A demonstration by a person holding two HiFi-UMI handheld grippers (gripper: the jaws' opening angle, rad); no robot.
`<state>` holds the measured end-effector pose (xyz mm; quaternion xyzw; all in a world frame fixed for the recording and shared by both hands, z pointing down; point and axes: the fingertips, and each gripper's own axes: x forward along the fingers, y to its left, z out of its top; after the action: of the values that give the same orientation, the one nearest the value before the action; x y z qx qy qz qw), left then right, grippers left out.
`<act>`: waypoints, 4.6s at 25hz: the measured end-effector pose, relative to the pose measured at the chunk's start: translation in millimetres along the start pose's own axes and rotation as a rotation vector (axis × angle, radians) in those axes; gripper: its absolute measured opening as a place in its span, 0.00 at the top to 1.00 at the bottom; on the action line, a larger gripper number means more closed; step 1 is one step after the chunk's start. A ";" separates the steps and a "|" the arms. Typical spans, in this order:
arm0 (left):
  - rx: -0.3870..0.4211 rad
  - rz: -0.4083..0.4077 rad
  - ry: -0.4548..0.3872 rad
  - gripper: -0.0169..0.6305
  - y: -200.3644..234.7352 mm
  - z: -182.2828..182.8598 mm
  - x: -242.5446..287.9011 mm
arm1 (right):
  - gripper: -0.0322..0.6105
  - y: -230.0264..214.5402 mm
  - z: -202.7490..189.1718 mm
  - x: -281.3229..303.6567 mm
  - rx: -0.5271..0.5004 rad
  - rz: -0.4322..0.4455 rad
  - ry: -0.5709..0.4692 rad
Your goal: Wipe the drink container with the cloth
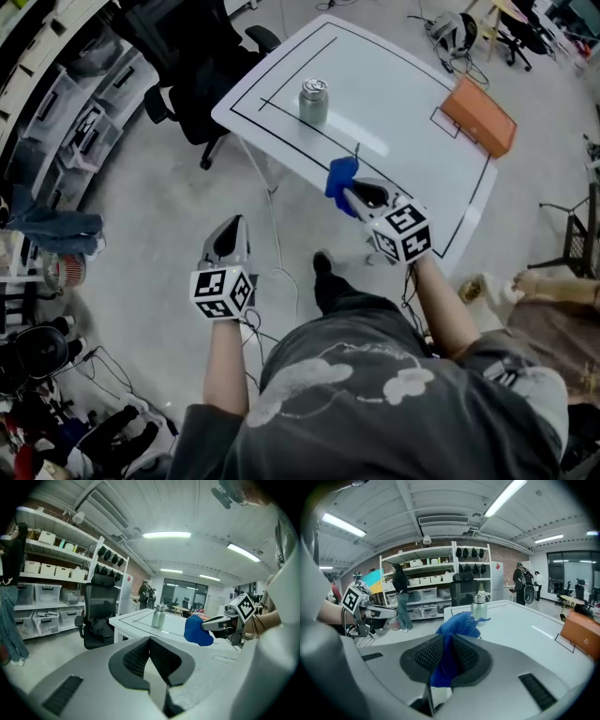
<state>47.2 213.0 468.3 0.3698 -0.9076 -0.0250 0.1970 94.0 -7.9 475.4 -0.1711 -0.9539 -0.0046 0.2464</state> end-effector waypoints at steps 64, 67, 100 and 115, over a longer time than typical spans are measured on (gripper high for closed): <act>0.582 -1.374 0.219 0.49 -75.5 77.0 314.2 | 0.88 -157.5 24.0 149.7 0.667 -0.606 0.097; 0.608 -1.447 0.233 0.49 -74.1 76.4 314.0 | 0.88 -153.7 9.5 158.4 0.644 -0.611 0.181; 0.301 -0.566 0.289 0.47 -68.3 54.1 322.3 | 0.87 -179.4 127.3 137.8 0.236 -0.026 -0.082; 0.539 -1.132 0.374 0.47 -71.2 57.3 322.7 | 0.88 -188.8 93.2 176.6 0.369 -0.014 0.049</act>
<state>-136.7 -64.1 511.4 0.8249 -0.4976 0.1686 0.2084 -156.5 -119.7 491.0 -0.1161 -0.9335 0.1644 0.2969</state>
